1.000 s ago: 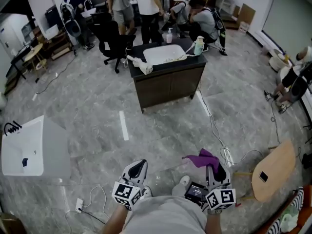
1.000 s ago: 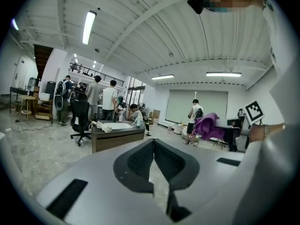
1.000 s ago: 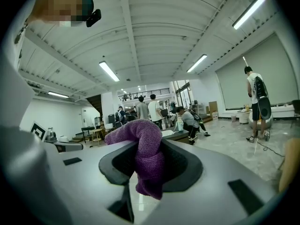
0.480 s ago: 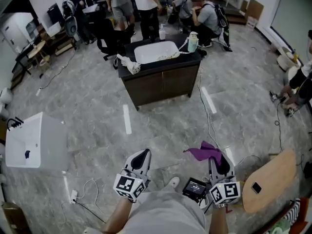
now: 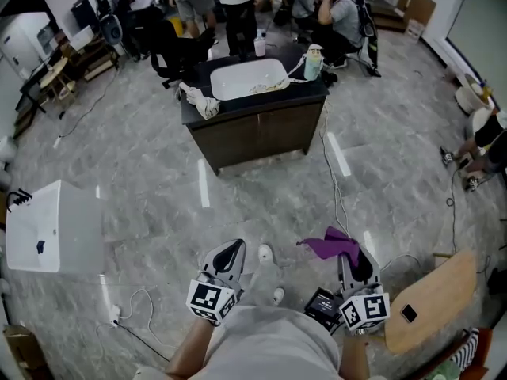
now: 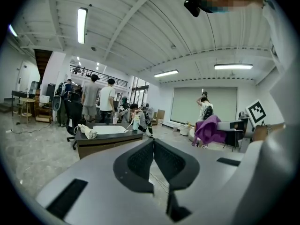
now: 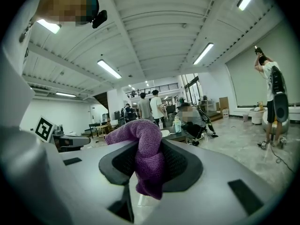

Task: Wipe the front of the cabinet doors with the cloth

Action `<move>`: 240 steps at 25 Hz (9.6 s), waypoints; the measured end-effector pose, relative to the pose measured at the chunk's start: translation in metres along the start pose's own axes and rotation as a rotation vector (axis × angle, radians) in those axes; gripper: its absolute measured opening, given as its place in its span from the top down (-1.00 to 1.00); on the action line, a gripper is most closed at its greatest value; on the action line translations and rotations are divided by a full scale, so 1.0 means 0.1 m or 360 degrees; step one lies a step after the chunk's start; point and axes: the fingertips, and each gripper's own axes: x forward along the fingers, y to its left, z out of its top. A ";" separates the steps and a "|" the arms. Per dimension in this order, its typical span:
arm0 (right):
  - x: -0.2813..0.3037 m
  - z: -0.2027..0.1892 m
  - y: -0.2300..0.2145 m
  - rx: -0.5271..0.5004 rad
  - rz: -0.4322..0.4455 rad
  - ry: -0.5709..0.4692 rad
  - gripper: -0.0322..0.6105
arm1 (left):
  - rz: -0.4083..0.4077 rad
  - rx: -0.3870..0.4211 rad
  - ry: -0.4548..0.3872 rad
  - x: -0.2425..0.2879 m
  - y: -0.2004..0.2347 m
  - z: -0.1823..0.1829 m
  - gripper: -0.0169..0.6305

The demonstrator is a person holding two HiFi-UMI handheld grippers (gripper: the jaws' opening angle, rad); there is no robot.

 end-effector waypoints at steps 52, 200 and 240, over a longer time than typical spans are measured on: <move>5.67 -1.60 -1.95 -0.0280 0.0712 0.0257 0.48 | 0.0292 -0.0175 -0.0005 4.87 2.17 -1.35 0.93; 7.89 -3.89 -3.75 -0.0161 0.0030 -0.0232 0.49 | 0.0421 0.0131 -0.0523 6.22 3.24 -3.17 0.93; 8.41 -4.65 -3.15 -0.0538 0.0249 -0.0011 0.47 | 0.0442 0.0059 -0.0474 6.27 3.39 -3.41 0.93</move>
